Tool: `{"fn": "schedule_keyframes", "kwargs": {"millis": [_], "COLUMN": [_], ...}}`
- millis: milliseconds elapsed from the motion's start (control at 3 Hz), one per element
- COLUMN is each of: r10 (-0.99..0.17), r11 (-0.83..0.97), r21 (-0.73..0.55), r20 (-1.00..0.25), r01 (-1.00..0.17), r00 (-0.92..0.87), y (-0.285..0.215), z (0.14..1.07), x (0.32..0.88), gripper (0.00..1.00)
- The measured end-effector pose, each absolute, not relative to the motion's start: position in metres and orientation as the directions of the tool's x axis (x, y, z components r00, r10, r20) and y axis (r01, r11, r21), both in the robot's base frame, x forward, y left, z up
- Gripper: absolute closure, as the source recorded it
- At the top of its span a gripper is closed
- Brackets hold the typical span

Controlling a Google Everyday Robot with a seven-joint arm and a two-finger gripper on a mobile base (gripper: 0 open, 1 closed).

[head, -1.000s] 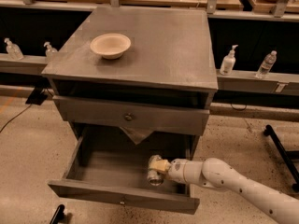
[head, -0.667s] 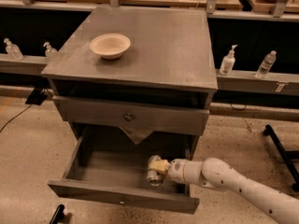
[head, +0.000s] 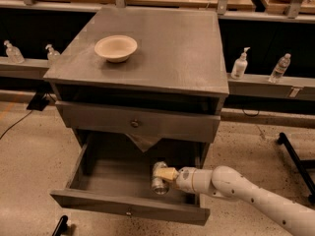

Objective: Place 7up can into middle drawer

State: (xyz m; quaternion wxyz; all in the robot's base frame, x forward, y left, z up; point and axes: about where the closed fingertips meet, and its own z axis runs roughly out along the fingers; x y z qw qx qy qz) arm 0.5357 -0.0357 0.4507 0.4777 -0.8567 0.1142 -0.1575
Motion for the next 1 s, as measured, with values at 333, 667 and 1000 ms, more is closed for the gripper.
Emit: {"fn": "schedule_keyframes", "kwargs": {"millis": [333,667,1000], "r10": [-0.343,-0.341,-0.341], "r11": [-0.516,-0.516,-0.516], "r21": [-0.855,-0.856,-0.856], "r20": [0.159,0.159,0.159], "r01": [-0.044,-0.043,-0.043], "r00": [0.926,0.926,0.926], "y": [-0.0332,-0.0322,-0.0322], "z": [0.4504,0.4502,0.4502], "x": [0.5353,0.5351,0.5351], "gripper": [0.04,0.00,0.00]}}
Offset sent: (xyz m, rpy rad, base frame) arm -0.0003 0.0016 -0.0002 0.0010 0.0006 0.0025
